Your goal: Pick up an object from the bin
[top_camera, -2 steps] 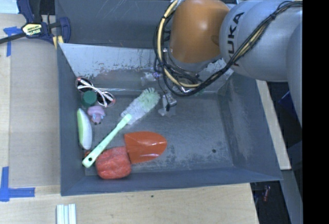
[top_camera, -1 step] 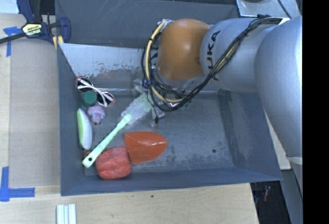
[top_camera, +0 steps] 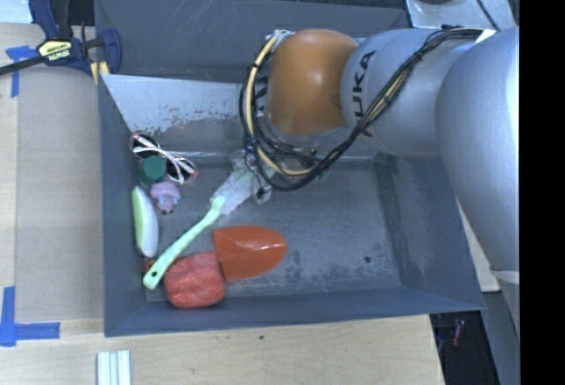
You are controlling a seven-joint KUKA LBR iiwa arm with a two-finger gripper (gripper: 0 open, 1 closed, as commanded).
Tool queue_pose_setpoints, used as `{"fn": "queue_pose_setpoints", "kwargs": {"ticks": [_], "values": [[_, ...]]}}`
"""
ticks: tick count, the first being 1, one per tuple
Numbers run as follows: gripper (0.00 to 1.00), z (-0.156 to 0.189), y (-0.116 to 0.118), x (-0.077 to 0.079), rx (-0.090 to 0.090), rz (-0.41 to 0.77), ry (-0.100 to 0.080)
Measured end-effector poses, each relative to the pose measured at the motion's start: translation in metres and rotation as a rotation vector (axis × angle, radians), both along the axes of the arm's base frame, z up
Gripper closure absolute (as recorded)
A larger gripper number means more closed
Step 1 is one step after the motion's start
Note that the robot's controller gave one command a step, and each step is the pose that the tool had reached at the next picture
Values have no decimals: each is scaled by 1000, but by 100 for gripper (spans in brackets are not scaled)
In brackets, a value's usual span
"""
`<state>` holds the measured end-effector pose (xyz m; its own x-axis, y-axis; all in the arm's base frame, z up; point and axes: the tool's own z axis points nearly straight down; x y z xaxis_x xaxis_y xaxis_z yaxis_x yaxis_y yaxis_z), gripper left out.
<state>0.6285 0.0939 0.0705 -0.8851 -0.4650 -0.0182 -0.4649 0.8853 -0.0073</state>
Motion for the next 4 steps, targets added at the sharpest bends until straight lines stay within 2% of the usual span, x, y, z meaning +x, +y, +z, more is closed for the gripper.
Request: {"fn": "queue_pose_setpoints", "kwargs": {"ticks": [1,2,3,4], "values": [[100,0,2,0,0,15,-1],[100,17,1,0,0,12,-2],[100,57,1,-1,-1,10,4],[100,107,1,0,0,9,-2]]}}
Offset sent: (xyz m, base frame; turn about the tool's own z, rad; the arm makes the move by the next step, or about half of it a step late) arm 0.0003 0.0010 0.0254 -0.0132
